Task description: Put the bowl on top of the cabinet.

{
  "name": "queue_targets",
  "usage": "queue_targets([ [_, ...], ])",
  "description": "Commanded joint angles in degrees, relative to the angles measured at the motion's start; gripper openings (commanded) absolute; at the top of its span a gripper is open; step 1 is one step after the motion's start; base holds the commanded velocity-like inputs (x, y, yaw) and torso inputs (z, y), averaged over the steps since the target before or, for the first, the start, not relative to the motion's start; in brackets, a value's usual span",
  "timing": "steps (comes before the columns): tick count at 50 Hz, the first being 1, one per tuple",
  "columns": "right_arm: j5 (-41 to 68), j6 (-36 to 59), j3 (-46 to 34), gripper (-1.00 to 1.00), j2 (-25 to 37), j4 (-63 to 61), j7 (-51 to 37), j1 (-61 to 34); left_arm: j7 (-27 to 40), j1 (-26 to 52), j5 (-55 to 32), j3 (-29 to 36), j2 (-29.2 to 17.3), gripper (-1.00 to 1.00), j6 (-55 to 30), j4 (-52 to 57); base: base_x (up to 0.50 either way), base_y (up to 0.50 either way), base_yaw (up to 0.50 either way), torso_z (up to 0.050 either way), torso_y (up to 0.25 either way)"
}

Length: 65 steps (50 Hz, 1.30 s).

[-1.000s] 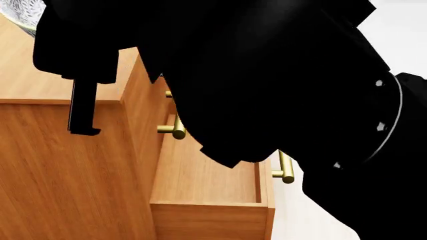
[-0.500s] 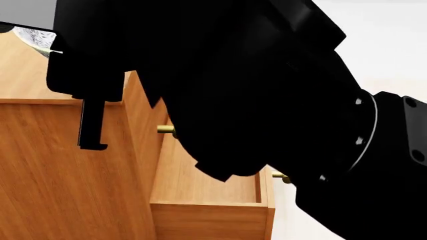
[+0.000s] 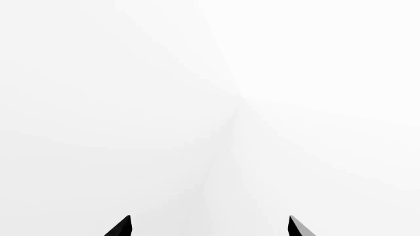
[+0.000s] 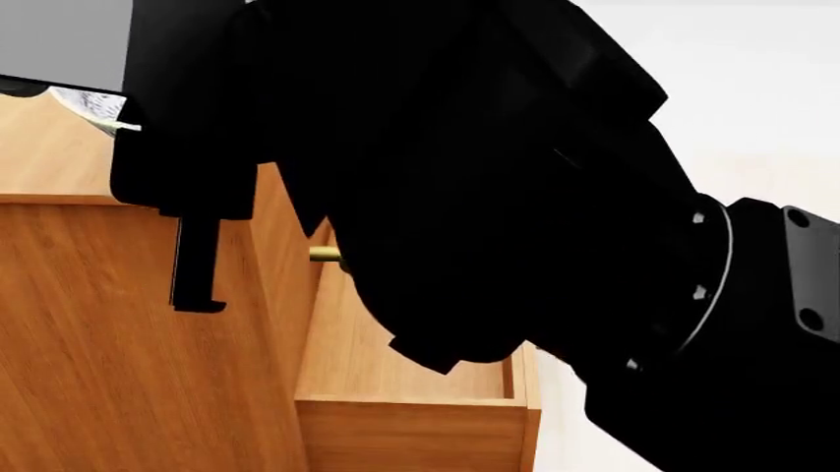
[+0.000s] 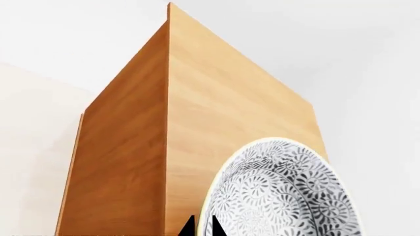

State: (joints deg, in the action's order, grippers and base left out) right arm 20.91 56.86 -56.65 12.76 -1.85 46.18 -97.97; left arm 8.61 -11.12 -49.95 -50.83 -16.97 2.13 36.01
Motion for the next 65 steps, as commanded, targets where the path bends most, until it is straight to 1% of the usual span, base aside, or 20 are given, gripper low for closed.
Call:
queue_targets([
  [1, -0.79, -0.54, -0.3, -1.0, 0.26, -0.37, -0.46, 0.1, 0.01, -0.1, -0.11, -0.04, -0.04, 1.0, 0.12, -0.03, 0.0, 0.0, 0.0, 0.0, 0.0],
  [27, -0.83, -1.63, -0.49, -1.0, 0.5, -0.06, -1.26, 0.59, 0.19, -0.13, -0.14, 0.12, -0.15, 1.0, 0.28, -0.09, 0.0, 0.0, 0.0, 0.0, 0.0],
  [28, -0.98, -2.12, -0.55, 1.0, 0.64, -0.19, -1.32, 0.7, 0.18, -0.16, -0.2, 0.1, -0.17, 1.0, 0.29, -0.05, 0.0, 0.0, 0.0, 0.0, 0.0],
  [44, -0.64, -2.8, 0.16, 1.0, 0.94, -0.24, -1.84, 0.92, 0.18, -0.35, -0.31, 0.05, -0.21, 1.0, 0.43, -0.07, 0.0, 0.0, 0.0, 0.0, 0.0],
  [45, 0.4, -2.81, 2.11, 1.0, 1.9, -2.17, -1.89, 0.88, 0.23, -0.4, -0.3, 0.1, -0.22, 1.0, 0.37, 0.03, 0.0, 0.0, 0.0, 0.0, 0.0],
  [50, 2.77, -2.26, 5.76, 1.0, 3.63, -6.22, -2.41, 1.71, 0.23, -0.44, -0.28, 0.12, -0.27, 1.0, 0.4, 0.07, 0.0, 0.0, 0.0, 0.0, 0.0],
  [53, 5.46, -1.46, 10.71, 1.0, 5.39, -9.88, -4.27, 4.05, 0.21, -0.43, -0.22, 0.22, -0.27, 1.0, 0.42, 0.1, 0.0, 0.0, 0.0, 0.0, 0.0],
  [56, 5.53, -1.42, 10.71, 1.0, 5.43, -9.96, -4.33, 4.05, 0.22, -0.44, -0.23, 0.23, -0.28, 1.0, 0.44, 0.09, 0.0, 0.0, 0.0, 0.0, 0.0],
  [57, 9.0, -0.12, 17.54, 1.0, 7.18, -14.26, -7.42, 7.61, 0.24, -0.38, -0.07, 0.36, -0.26, 1.0, 0.44, 0.1, 0.0, 0.0, 0.0, 0.0, 0.0],
  [59, 10.14, 0.2, 19.43, 1.0, 8.28, -16.51, -8.26, 9.07, 0.23, -0.36, 0.02, 0.45, -0.26, 1.0, 0.45, 0.11, 0.0, 0.0, 0.0, 0.0, 0.0],
  [62, 13.91, 2.27, 25.3, 1.0, 10.44, -22.6, -11.63, 13.91, 0.25, -0.31, 0.14, 0.53, -0.28, 1.0, 0.47, 0.07, 0.0, 0.0, 0.0, 0.0, 0.0],
  [65, 16.23, 3.14, 29.14, 1.0, 13.09, -28.85, -14.49, 19.27, 0.21, -0.3, 0.21, 0.64, -0.3, 1.0, 0.49, 0.06, 0.0, 0.0, 0.0, 0.0, 0.0],
])
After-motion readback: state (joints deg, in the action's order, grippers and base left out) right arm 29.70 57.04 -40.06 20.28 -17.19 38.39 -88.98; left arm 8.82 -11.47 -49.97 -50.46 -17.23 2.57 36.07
